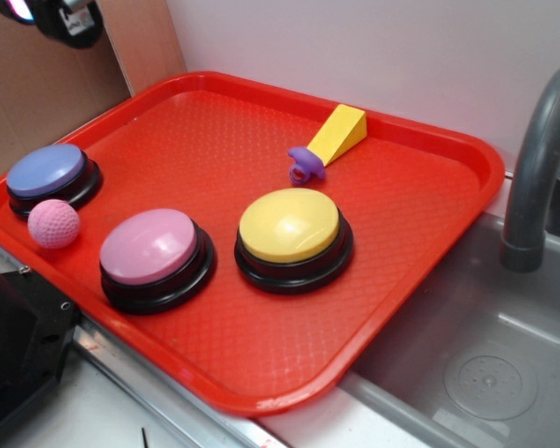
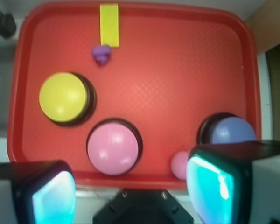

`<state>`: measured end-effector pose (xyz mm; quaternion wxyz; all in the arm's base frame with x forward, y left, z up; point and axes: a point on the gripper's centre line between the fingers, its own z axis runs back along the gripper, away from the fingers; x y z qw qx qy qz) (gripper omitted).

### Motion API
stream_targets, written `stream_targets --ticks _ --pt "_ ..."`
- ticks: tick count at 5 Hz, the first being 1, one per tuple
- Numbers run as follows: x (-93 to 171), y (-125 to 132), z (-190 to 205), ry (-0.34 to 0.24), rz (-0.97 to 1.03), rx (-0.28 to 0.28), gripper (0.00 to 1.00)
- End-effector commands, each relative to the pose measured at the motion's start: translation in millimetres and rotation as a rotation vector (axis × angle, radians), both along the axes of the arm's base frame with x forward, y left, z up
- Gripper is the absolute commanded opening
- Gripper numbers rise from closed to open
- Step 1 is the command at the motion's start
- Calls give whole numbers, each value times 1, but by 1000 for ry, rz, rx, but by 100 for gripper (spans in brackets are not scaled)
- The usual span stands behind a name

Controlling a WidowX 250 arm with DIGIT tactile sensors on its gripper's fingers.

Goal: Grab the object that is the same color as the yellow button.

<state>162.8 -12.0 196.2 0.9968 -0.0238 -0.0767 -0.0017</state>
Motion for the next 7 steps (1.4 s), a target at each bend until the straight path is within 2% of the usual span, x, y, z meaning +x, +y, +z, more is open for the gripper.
stream_targets --ticks 1,3,4,5,6,7 --pt "51 -5 -44 69 117 -36 100" --pt "51 -5 -44 69 117 -36 100" --pt "69 -2 -72 118 130 1 100" --pt "98 -24 -74 -10 31 25 100" --pt "122 -43 -79 -59 -10 49 100" --pt "145 -41 -93 -114 -14 17 100"
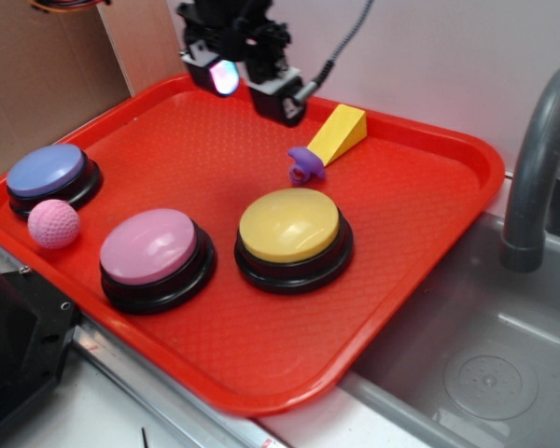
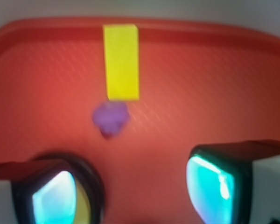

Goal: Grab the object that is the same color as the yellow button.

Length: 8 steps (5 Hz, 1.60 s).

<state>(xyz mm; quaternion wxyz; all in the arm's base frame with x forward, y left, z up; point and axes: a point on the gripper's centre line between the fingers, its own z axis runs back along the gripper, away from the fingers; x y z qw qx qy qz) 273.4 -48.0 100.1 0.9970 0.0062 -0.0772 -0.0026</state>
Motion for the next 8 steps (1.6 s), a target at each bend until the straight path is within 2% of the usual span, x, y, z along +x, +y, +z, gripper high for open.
stream_targets --ticks 1,2,3,5,8 --pt "34 -5 4 -136 -8 -43 100" --pt "33 0 -1 -169 3 -26 100" --pt "33 10 -6 -248 34 -13 100" --pt "51 24 -14 -203 50 -51 100" --pt "66 13 -45 -159 13 -50 100"
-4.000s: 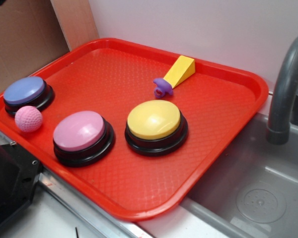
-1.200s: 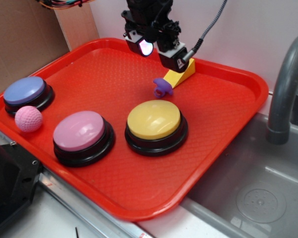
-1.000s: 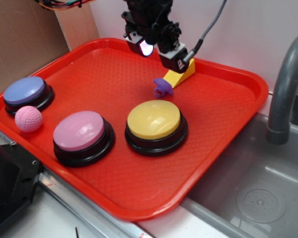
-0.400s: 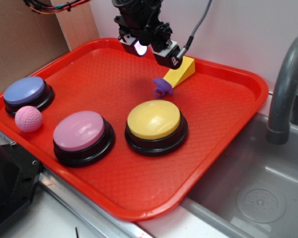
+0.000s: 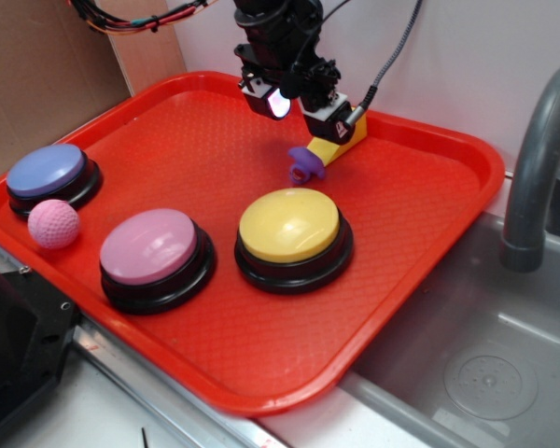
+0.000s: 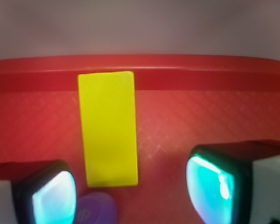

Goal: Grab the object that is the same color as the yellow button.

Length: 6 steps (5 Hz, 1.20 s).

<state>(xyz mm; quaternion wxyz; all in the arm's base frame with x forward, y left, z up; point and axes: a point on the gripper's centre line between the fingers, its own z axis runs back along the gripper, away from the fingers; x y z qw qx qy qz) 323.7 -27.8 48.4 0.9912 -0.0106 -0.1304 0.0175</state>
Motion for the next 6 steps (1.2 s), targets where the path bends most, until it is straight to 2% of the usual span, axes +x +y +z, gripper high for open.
stream_targets --ticks 1,2,3,4,5,6 --pt "20 -8 -1 -44 -28 -9 100" --pt "26 -6 -8 -43 -38 -12 100" --pt "32 -9 -12 -44 -45 -19 0" --pt "32 -14 -10 -48 -51 -25 0" --pt "26 -11 -4 -13 -67 -20 0" --pt "-16 11 43 33 -122 -56 0"
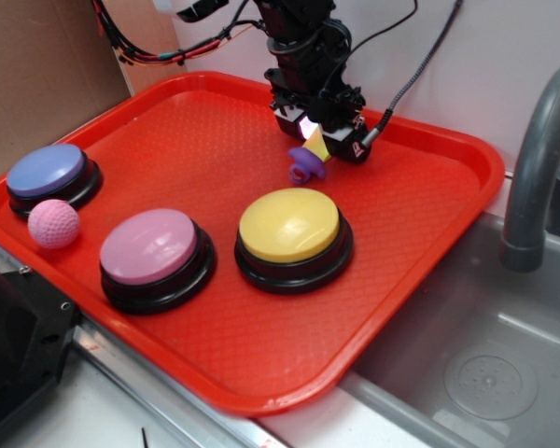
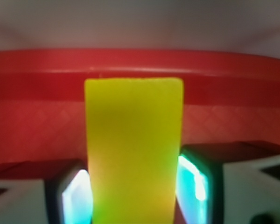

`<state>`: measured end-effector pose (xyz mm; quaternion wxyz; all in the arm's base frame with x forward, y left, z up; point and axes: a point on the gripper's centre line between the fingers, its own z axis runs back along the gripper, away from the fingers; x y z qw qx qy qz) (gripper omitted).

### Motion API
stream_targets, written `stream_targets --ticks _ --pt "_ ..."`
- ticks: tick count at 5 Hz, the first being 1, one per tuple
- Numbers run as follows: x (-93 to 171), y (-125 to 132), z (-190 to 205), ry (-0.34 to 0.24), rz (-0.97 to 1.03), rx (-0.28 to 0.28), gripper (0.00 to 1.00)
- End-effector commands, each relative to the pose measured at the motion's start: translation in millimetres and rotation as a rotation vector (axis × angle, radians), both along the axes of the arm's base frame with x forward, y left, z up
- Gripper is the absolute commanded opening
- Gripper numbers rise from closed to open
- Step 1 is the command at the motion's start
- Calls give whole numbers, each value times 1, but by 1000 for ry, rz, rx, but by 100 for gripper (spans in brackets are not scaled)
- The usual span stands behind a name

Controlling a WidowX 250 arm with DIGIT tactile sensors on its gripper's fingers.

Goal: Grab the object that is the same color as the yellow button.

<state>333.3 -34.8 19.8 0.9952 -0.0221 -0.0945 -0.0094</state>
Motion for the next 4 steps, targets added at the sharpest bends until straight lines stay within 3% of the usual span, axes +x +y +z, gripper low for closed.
stream_targets --ticks 1,3,4 --pt "-69 50 122 -7 18 -73 0" --pt "-104 60 166 165 75 -100 0" --pt "-99 50 169 185 70 -27 0"
